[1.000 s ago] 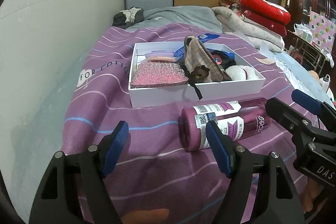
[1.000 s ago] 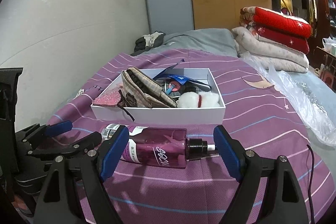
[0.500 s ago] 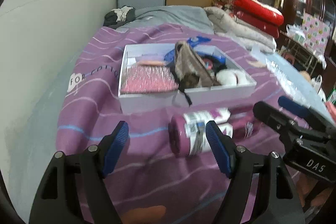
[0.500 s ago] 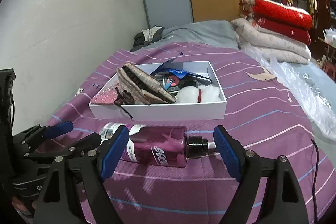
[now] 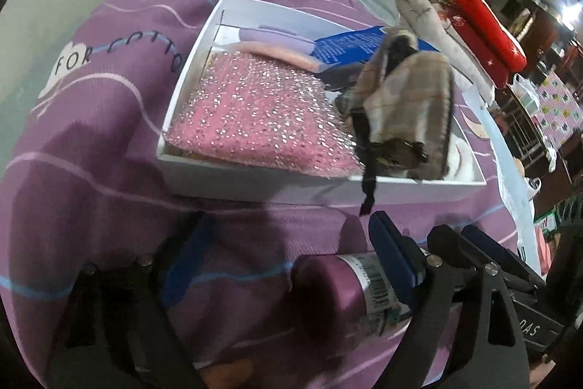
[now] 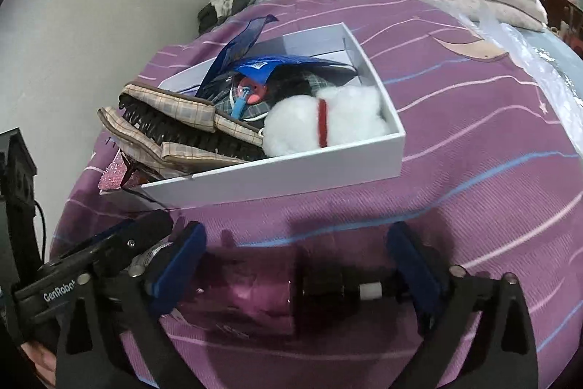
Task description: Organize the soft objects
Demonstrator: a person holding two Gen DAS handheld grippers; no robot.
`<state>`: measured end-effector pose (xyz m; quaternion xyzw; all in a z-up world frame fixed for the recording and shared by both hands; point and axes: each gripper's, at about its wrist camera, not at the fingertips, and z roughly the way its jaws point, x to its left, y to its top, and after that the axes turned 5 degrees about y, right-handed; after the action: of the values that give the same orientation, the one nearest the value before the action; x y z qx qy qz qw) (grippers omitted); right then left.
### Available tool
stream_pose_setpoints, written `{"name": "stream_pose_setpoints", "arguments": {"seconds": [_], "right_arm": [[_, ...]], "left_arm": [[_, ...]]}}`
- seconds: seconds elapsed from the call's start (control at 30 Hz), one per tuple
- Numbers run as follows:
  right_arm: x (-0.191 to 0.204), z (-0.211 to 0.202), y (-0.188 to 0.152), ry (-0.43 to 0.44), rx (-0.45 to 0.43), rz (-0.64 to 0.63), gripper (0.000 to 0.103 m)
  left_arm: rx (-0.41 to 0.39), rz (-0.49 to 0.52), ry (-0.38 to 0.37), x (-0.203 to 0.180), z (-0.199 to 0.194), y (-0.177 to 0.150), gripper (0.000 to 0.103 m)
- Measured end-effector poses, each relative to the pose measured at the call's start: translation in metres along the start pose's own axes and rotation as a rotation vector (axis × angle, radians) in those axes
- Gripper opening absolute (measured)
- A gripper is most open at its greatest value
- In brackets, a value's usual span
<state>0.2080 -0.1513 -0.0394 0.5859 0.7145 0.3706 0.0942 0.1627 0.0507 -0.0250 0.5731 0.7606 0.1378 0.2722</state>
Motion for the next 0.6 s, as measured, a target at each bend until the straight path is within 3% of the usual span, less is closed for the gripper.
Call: {"name": "stream_pose_setpoints", "arguments": {"seconds": [0.13,0.3,0.6], "right_arm": [[-0.007,0.009,0.004,0.028,0.025,0.027,0.103],[-0.014,0.004,0.004,0.063,0.011,0.043,0.103],[-0.017,0.006,0.007,0.078,0.019,0.052,0.103]], "left_arm": [[-0.004,-0.018,0.006,-0.001,0.001,0.001,0.09],[-0.006,-0.024,-0.043,0.003,0.003,0.001,0.096],[-0.004,-0.024,-0.048,0.004,0.004,0.002,0.097]]}}
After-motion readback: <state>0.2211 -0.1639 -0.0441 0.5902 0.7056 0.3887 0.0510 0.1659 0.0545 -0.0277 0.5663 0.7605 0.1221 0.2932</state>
